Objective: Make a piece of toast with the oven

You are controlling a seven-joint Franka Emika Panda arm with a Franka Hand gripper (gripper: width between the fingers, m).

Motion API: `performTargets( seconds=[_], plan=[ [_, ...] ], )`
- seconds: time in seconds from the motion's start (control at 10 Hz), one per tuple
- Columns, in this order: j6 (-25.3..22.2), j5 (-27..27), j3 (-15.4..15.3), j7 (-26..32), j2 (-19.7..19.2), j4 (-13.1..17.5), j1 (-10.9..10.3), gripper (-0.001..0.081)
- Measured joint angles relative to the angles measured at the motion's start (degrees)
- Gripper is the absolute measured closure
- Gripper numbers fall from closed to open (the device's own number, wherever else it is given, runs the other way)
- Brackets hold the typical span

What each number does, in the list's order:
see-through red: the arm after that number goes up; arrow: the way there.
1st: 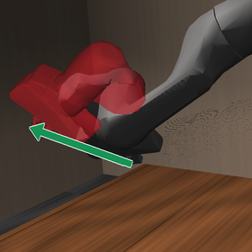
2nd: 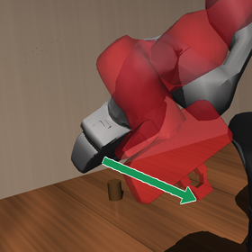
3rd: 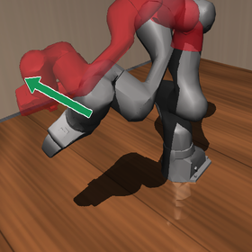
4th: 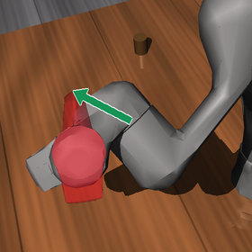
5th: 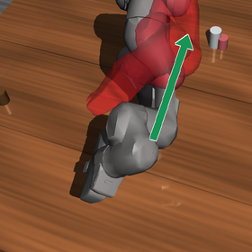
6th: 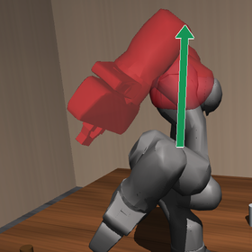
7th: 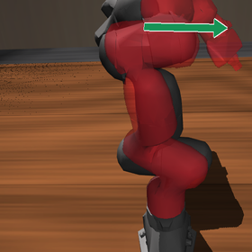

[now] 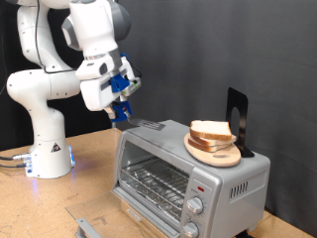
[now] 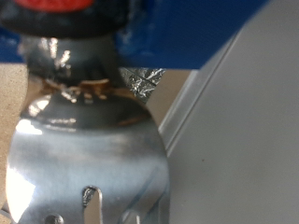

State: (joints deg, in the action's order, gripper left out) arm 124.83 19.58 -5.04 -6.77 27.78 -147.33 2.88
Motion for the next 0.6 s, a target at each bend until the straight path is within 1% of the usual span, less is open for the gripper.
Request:
performTargets(
  seconds=[0.3, 0.6],
  plan=[
    [2.4, 0.0, -1.8, 0.1, -2.2, 0.8, -0.2, 0.0441],
    [4.6, 0.5, -2.9, 0.1, -2.8, 0.8, -0.6, 0.0441]
  ],
)
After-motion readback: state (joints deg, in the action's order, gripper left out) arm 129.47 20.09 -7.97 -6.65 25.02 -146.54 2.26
